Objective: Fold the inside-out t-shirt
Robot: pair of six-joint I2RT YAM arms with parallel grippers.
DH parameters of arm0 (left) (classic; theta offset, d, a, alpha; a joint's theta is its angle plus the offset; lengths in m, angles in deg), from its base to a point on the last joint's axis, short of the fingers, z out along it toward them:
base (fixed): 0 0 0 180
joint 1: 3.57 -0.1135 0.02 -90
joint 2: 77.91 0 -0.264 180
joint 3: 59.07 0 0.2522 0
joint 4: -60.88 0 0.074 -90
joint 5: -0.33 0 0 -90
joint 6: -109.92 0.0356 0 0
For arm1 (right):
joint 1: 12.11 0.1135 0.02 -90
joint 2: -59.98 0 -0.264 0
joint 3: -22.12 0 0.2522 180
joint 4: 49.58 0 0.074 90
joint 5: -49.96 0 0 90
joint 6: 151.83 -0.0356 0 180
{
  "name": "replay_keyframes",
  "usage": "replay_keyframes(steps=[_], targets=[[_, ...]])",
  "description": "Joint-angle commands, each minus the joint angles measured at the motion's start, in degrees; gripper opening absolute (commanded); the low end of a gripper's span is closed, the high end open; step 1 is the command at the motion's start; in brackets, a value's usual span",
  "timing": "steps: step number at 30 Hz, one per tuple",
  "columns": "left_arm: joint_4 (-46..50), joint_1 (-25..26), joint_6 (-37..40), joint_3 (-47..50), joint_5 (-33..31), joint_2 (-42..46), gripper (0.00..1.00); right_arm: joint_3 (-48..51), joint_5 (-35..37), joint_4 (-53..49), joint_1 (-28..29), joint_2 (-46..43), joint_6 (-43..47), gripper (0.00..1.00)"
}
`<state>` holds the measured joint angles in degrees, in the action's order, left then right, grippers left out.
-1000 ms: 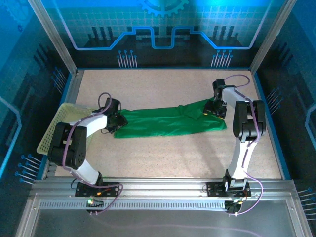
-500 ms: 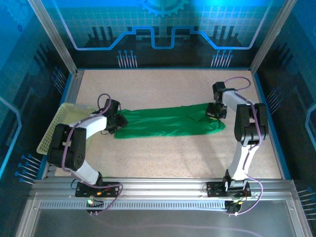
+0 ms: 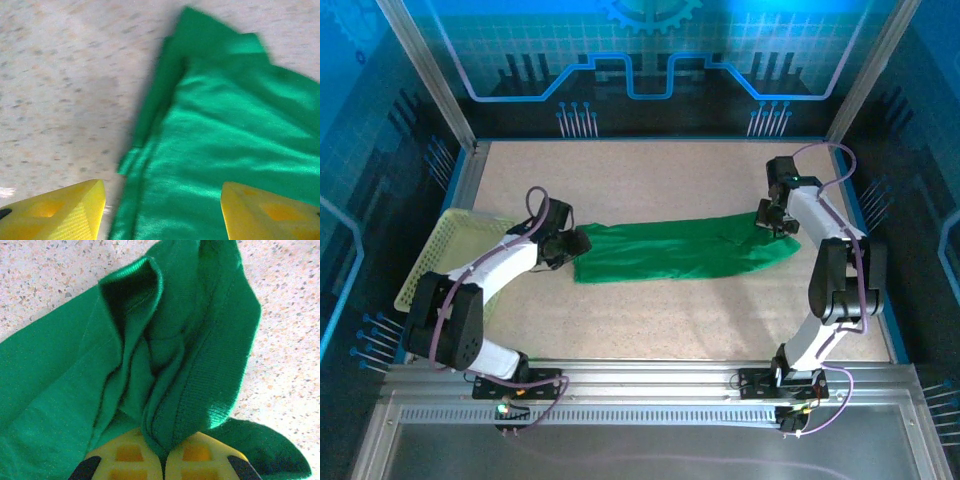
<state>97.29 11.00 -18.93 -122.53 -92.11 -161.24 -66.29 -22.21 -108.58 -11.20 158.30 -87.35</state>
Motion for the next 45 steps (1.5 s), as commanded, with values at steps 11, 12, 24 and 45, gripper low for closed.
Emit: replay_keyframes(steps=[11,12,24,45], targets=[[1.21,9.68,0.46,-9.20,2.42,-13.45,0.60,-8.63,16.74,-10.96,6.68,-2.35,3.66,0.00],[1.10,10.94,0.04,-9.71,2.20,-14.42,0.60,-8.92,16.72,-11.17,6.62,-2.47,3.71,0.00],[2.25,11.60,-1.58,-6.66,-4.76,-16.32,0.61,0.94,-1.64,-3.91,-4.11,-1.09,0.77,0.08],[1.78,0.36,1.83,0.77,-2.14,-5.39,0.62,10.66,-20.80,5.91,-3.97,-1.21,-0.39,0.93]])
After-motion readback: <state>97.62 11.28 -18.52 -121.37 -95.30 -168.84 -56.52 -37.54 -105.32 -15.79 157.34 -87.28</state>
